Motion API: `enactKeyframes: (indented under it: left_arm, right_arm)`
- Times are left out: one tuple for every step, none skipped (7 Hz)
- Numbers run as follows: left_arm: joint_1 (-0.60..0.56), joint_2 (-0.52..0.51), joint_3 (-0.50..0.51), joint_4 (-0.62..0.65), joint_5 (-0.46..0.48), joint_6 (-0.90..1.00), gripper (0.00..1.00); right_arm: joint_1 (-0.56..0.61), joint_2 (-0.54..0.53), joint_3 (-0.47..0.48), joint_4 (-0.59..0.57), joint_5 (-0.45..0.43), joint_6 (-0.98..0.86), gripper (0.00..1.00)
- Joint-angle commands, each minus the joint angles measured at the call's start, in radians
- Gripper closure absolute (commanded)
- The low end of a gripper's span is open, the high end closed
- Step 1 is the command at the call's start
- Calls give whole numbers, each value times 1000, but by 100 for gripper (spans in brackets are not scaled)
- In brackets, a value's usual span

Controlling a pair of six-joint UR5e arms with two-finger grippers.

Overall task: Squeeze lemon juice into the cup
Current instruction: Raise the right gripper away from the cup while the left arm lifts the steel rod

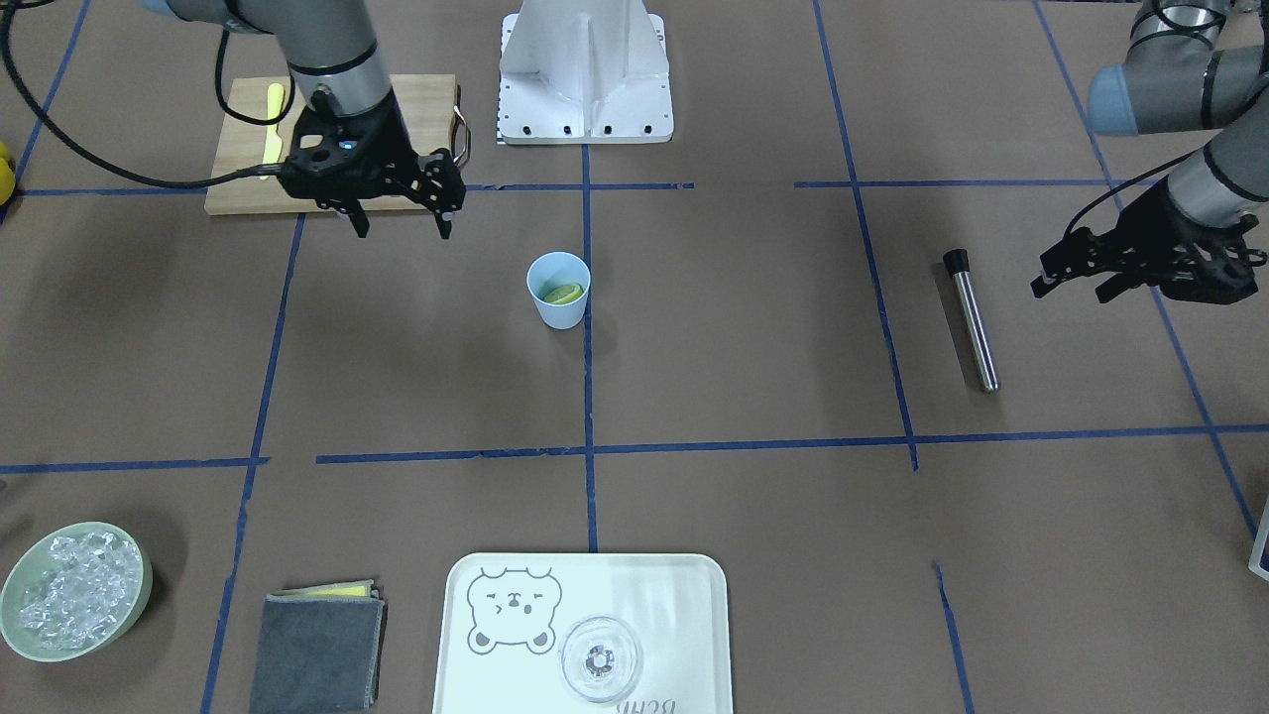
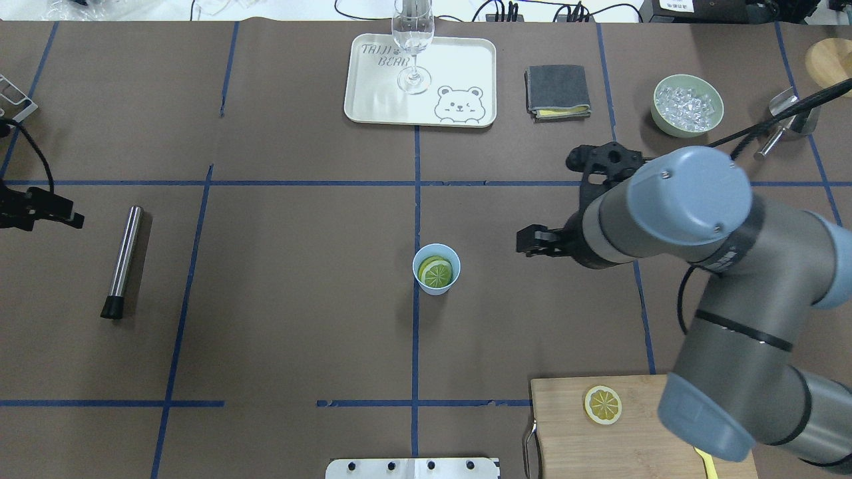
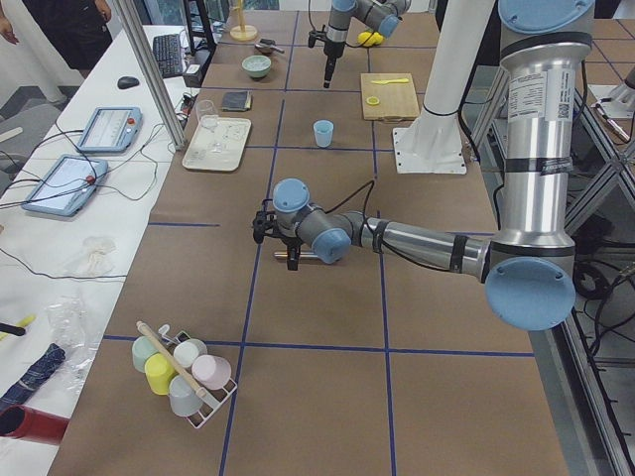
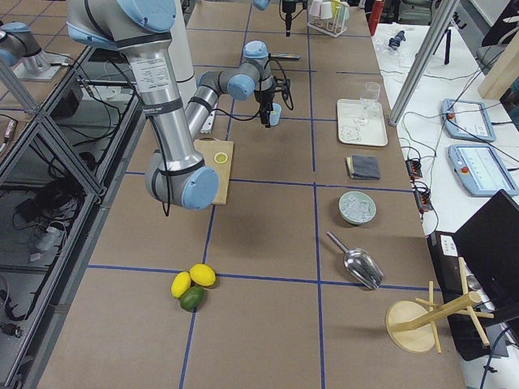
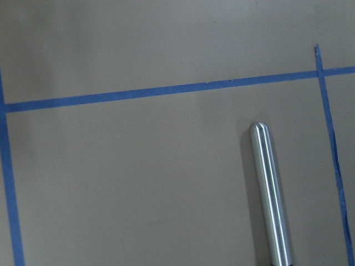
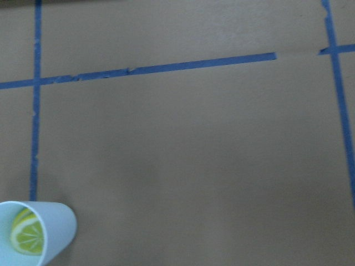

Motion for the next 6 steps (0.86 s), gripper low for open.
enactKeyframes:
  left_arm:
    - [99,-77,59,1,81,-50,0]
    - [110,-97,103,1,86,-47,1]
    - [131,-101,115,1,117,-44,5]
    - [143,-104,125,1,153,-38,11]
    - [145,-107,131,1,153,-38,17]
    - [153,-113,141,1,153,-36,18]
  right_arm:
    - [113,-133,42,6,81,-171,0]
    - [117,-141,41,4,81,-181,0]
    - [117,-144,41,6,81,-182,0]
    - [117,-145,41,6,81,-181,0]
    - [117,-145,39,4,81,-181,0]
    - [116,-143,36,4,80,-181,0]
